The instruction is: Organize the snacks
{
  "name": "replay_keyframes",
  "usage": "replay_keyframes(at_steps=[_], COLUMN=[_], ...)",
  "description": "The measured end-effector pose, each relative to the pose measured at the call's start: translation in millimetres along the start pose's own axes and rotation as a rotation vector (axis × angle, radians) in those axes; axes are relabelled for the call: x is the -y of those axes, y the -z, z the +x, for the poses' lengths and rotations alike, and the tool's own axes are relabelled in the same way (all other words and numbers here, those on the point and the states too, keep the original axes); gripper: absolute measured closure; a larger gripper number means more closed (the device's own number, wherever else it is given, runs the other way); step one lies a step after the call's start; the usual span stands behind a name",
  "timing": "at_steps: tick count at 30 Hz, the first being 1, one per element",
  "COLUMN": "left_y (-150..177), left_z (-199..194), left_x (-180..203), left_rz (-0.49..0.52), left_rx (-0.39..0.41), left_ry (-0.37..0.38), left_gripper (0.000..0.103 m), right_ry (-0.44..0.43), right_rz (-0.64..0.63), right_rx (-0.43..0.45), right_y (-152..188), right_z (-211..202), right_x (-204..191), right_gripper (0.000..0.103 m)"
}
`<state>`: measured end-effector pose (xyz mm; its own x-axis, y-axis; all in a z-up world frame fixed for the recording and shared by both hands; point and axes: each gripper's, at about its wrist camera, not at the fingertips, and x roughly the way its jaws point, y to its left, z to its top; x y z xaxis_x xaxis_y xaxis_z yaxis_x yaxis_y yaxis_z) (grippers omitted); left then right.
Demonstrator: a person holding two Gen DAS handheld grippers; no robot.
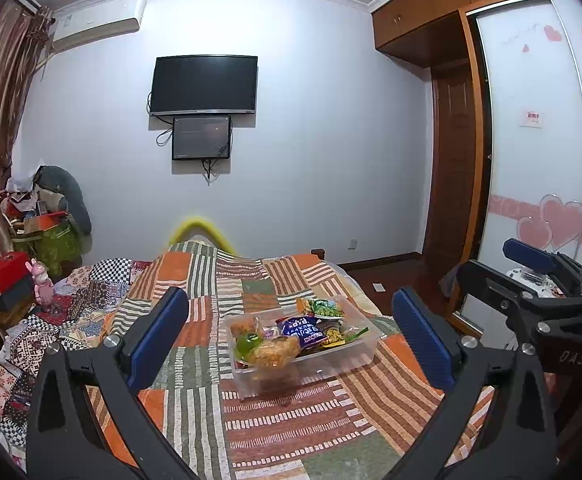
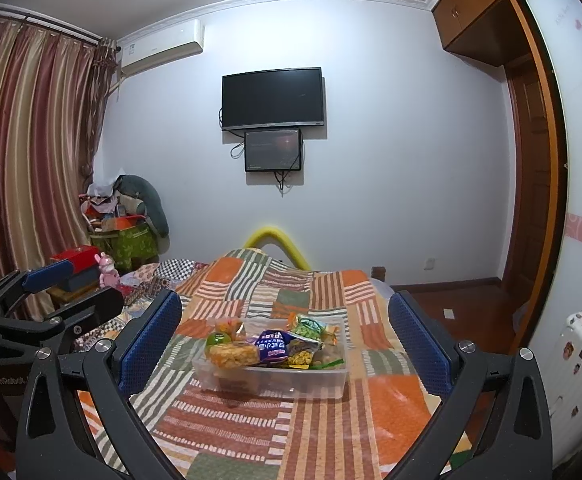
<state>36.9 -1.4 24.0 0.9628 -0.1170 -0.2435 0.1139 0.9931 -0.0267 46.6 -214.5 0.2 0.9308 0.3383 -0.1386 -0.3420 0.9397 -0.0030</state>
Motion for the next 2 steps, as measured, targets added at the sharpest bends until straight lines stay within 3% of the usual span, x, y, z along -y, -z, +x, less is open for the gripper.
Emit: replay_keyframes(at_steps=[2], left_y=[0.6], left_z=[0.3], left_x=[0.0], left_rz=[0.000], left_rx=[-0.003], left_ry=[0.002], left_gripper=[0.000], right_ry=[-0.001], right_rz=[0.004], right_rx=[-0.001], right_y=[0.0], right_z=[0.6], right_x=[0.5], right_gripper=[0.000])
